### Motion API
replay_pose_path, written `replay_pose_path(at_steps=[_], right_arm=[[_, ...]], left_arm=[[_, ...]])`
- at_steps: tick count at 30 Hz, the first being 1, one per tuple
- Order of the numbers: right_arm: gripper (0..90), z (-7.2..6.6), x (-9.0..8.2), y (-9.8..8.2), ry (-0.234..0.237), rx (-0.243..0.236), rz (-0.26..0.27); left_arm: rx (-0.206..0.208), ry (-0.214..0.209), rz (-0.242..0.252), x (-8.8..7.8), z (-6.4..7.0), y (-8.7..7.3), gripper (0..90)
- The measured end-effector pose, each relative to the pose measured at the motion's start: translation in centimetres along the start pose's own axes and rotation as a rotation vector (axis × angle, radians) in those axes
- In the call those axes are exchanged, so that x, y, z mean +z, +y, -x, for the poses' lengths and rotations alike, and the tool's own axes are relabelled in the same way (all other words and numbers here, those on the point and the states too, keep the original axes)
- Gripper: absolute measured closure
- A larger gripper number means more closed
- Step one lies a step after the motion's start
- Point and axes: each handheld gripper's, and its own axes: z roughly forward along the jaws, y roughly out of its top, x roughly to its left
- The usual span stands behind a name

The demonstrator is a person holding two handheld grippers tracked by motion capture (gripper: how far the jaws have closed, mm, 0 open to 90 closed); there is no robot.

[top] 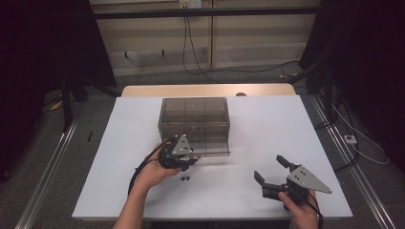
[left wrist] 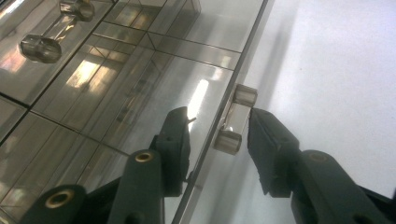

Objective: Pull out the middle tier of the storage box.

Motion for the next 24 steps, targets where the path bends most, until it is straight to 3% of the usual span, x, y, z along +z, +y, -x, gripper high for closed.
replay_pose_path(at_steps=[2, 11, 13, 15, 18, 24], right_arm=[[4.5, 0.0, 0.0, 0.01, 0.0, -0.001, 0.002], [4.4, -0.03, 0.03, 0.0, 0.002, -0.001, 0.0], [4.4, -0.08, 0.05, 0.0, 0.002, 0.0, 0.0], [4.5, -0.08, 0.05, 0.01, 0.001, -0.001, 0.0], [4.4, -0.06, 0.03, 0.01, 0.001, 0.001, -0.001], [4.5, -0.06, 0.09, -0.03, 0.001, 0.0, -0.001]], left_arm=[[-0.038, 0.002, 0.024, 0.03, -0.11, -0.09, 45.5], [-0.051, -0.021, 0.014, -0.18, -0.24, -0.32, 48.9], [-0.079, -0.043, 0.014, -0.1, -0.3, -0.36, 52.7], [-0.077, -0.049, 0.014, -0.11, -0.36, -0.36, 56.4], [-0.078, -0.02, 0.02, -0.24, -0.54, -0.32, 56.2], [-0.101, -0.015, 0.037, 0.02, -0.8, -0.27, 55.6]])
